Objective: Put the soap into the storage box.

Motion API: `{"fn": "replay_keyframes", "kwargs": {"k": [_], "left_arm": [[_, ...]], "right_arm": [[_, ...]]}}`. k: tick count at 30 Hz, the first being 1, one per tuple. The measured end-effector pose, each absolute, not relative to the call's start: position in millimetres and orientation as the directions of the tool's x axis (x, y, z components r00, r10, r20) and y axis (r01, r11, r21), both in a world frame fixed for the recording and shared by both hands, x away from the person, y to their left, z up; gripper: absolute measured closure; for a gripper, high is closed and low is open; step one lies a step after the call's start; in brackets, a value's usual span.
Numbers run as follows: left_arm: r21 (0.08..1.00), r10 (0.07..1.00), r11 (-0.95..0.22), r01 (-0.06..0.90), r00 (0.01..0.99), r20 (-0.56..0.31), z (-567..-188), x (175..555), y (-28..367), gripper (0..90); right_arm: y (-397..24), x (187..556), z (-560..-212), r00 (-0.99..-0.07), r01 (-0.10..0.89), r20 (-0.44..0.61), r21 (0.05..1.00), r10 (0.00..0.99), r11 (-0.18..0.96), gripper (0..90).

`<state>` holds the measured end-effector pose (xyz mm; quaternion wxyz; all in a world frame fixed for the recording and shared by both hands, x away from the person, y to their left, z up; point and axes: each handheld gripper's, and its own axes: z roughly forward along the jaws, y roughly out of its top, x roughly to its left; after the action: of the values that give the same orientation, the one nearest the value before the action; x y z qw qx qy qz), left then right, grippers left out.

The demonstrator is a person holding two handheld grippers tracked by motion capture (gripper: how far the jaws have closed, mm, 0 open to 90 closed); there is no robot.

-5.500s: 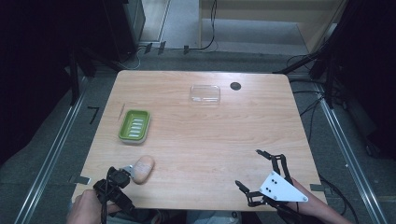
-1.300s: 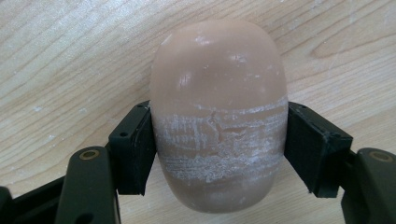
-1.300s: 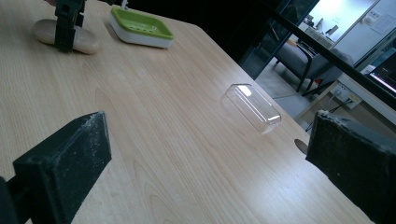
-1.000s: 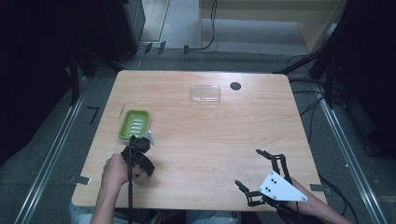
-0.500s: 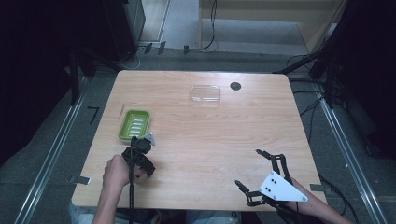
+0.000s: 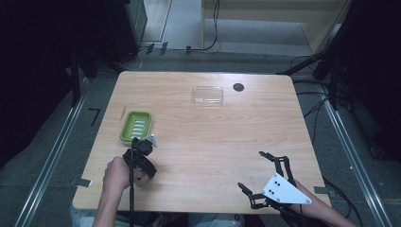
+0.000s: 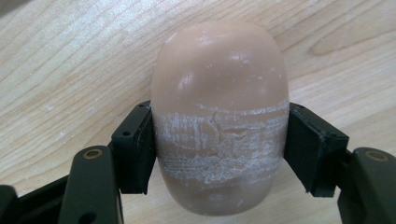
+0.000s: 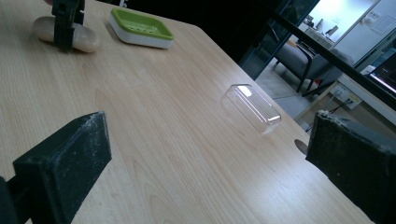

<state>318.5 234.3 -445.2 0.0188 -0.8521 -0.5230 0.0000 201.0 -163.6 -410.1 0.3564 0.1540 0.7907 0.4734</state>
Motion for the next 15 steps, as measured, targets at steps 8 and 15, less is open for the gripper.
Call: {"fn": "replay_keyframes", "kwargs": {"k": [8,15], "left_arm": [[-0.026,0.892,-0.450,0.893,0.451,0.024,-438.7,316.8,238.5,33.5],[-0.024,0.892,-0.451,0.892,0.452,0.028,-431.8,318.0,242.1,33.5]], "right_arm": [[-163.5,200.8,-410.1,-0.698,-0.093,-0.418,0.858,0.581,0.505,0.0],[-163.3,201.3,-410.2,-0.697,-0.094,-0.419,0.858,0.582,0.505,0.0]]}}
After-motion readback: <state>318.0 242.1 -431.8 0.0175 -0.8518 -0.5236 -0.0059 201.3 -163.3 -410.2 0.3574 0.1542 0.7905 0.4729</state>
